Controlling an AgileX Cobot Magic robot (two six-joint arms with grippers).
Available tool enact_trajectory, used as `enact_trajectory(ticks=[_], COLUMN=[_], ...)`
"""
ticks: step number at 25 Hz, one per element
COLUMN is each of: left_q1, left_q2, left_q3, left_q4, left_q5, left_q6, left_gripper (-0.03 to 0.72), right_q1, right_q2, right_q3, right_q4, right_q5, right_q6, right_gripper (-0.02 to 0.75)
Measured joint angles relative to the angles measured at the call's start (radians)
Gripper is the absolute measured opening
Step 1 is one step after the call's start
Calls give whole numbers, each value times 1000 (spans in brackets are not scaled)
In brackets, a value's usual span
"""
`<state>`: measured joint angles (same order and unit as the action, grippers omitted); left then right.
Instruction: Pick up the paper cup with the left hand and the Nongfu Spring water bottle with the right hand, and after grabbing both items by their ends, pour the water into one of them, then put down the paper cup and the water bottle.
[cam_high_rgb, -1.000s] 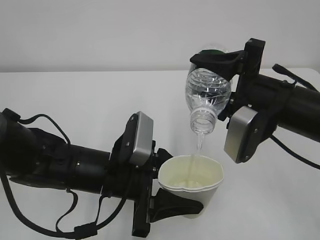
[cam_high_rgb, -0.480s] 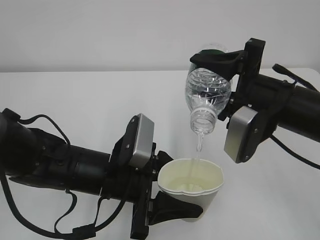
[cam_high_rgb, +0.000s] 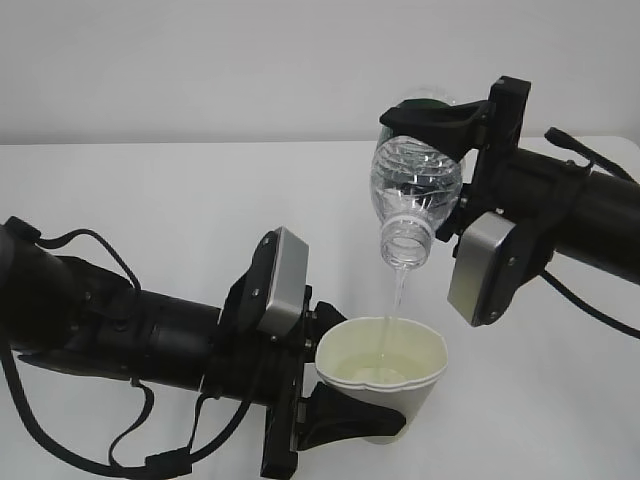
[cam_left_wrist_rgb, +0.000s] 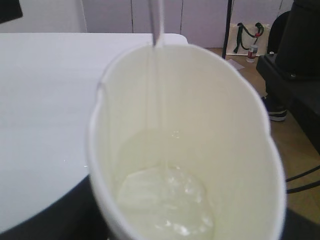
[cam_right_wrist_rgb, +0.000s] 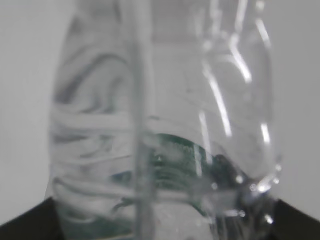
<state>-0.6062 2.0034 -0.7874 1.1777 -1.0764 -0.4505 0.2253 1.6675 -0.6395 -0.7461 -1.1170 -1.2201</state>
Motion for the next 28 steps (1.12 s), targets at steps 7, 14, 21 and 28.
enact_trajectory(ticks=[7,14,21,28], left_q1=[0,0,0,0], left_q2=[0,0,0,0], left_q3=[0,0,0,0], left_q4=[0,0,0,0], left_q5=[7,7,7,8], left_q6=[0,0,0,0], left_gripper=[418,418,418,418], right_q1=[0,0,0,0], right_q2=[0,0,0,0], right_q3=[0,0,0,0], right_q4=[0,0,0,0], right_q5=[-1,-2,-2,-2], right_q6=[0,0,0,0], right_gripper=[463,463,463,463])
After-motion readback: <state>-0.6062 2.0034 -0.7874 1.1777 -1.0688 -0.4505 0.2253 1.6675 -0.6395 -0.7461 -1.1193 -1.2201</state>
